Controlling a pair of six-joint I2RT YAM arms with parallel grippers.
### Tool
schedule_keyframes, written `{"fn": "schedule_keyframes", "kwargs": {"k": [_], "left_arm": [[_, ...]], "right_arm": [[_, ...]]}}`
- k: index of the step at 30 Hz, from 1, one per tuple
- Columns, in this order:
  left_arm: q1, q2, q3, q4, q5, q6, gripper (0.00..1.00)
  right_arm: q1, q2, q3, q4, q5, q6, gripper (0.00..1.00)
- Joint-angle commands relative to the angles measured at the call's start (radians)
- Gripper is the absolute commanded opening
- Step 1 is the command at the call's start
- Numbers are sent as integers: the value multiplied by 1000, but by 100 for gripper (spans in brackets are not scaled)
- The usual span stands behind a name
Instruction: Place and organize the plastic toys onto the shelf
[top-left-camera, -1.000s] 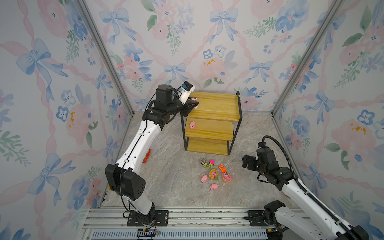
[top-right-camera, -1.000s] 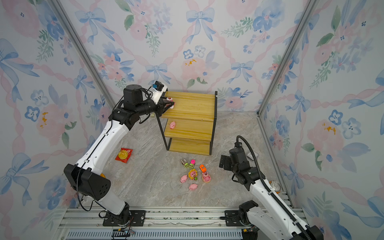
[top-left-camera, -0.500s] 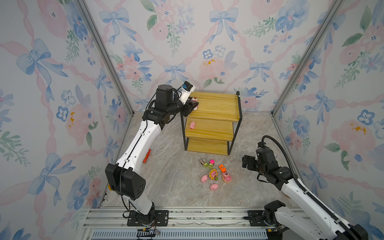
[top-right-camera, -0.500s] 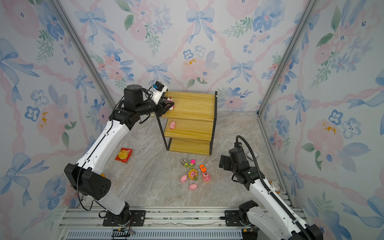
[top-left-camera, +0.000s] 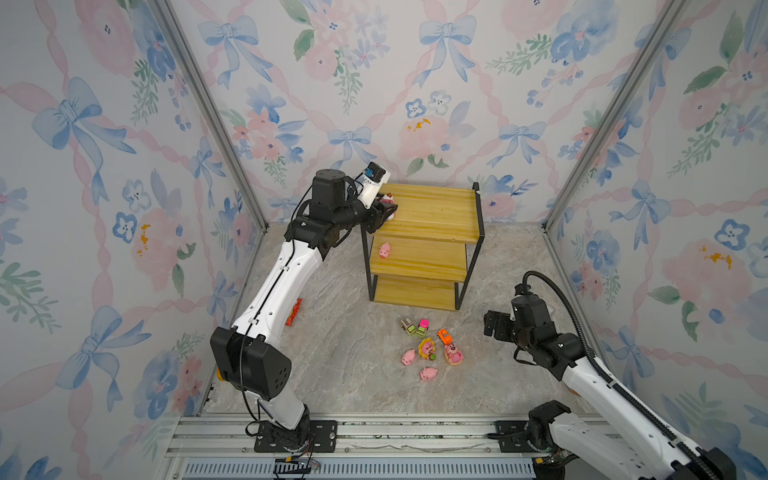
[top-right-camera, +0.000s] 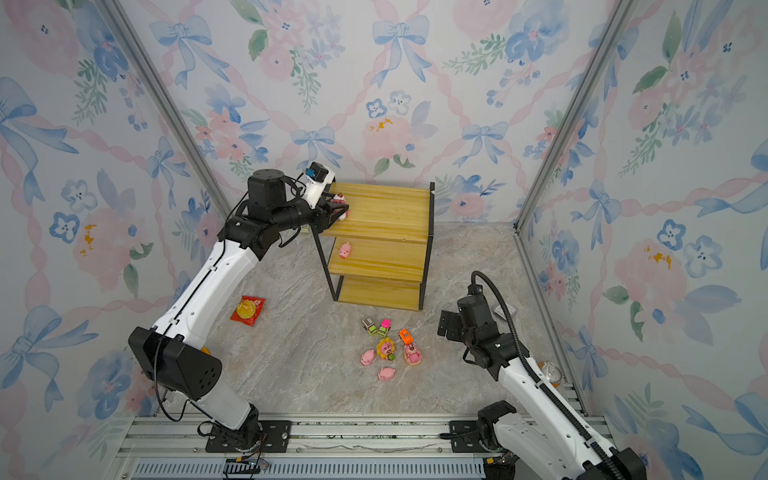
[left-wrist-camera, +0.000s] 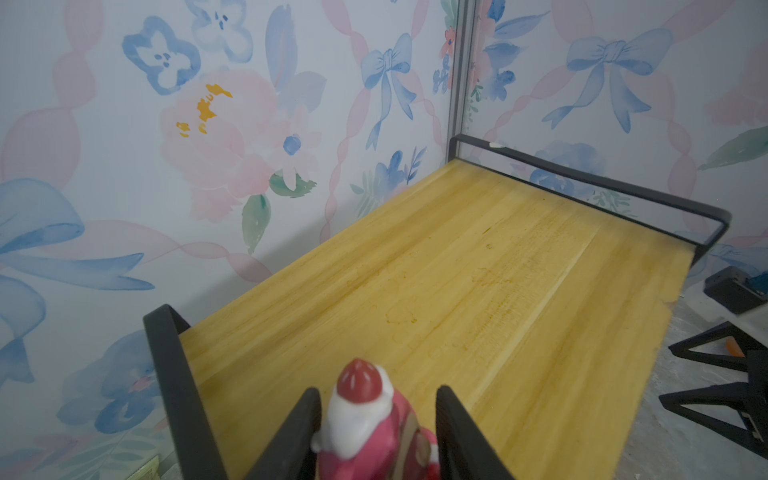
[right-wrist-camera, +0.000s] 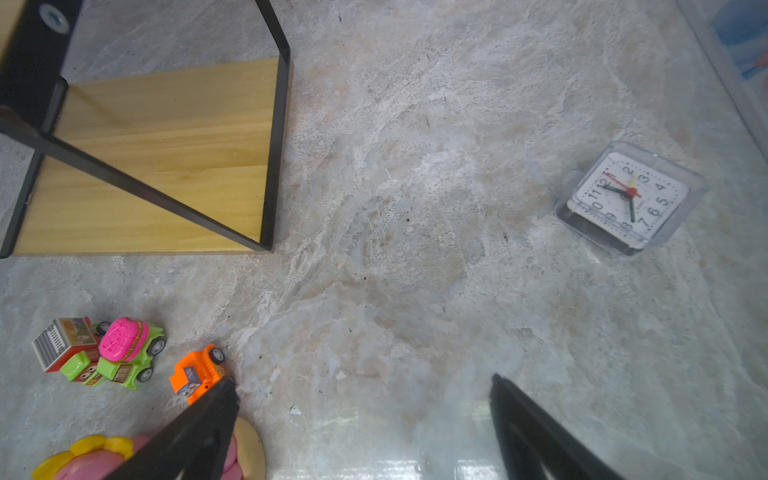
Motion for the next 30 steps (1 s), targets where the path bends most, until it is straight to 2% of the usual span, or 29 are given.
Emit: {"fn": "schedule_keyframes", "kwargs": {"k": [1,13,23,30], "left_arm": [[13,16,-16,9,-1,25,46],[45,38,-14,9,78,46,45],[48,45,-25,9,99,48,46],[48,38,-25,9,80,40,56]], "right_arm": [[11,5,12,6,16,11,97],[12,-1,10,3,28,30,97],[15,10,16,5,32,30,97],[18,20,16,10,29,29,97]]}}
